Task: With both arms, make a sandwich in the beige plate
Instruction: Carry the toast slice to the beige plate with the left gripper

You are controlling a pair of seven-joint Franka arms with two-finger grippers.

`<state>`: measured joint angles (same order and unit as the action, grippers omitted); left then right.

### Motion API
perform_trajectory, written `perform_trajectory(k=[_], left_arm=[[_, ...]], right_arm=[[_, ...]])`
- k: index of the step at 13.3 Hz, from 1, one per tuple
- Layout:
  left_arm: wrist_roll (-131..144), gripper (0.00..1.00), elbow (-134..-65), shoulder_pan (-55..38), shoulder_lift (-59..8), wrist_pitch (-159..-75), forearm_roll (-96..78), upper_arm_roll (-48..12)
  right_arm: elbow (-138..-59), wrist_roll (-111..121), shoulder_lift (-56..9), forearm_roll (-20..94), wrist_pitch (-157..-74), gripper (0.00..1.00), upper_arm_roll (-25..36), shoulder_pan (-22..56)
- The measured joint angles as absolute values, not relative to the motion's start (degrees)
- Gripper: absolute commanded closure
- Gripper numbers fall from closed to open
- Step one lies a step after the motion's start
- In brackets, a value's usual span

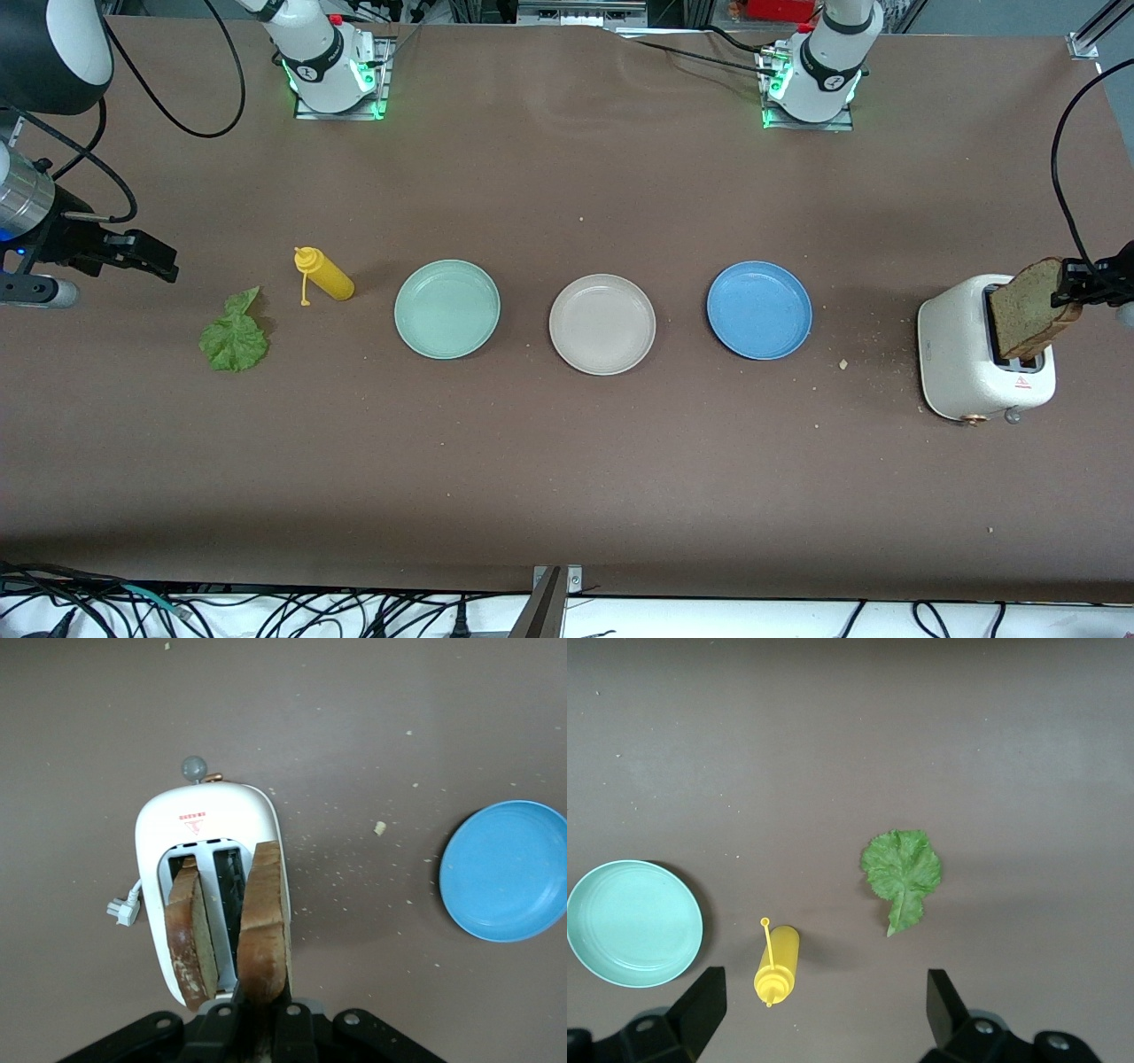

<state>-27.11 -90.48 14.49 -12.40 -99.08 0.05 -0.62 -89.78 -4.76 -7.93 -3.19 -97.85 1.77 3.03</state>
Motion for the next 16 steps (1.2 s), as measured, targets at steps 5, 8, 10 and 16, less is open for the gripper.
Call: perform_trajectory(k=[5,8,10,16], left_arm=[[-27.0,1.00,-87.9,14.2,-12.3,-93.5,-8.9,-2.3],[-27.0,1.00,-88.3,10.3,-14.2,-90.2,-15.5,-2.5],[-23.2,1.00,-88.5,3.6,-17.6,-90.1,-17.5,-2.7],[-17.9,1.00,-88.1,-8.4,-28.3,-91.1,-38.4,-2.9]], right_arm=[[-90.2,-4.8,-8.0,-3.2,-97.8,0.00,1.8,3.0],[-90.4,-4.8,-8.0,-3.2,-97.8,0.00,1.8,3.0],[-91.2,-4.8,-8.0,-3.2,-97.8,0.00,1.8,3.0],[-96.1,4.2,-8.2,1.2,-100.7,0.00,1.7,3.1]])
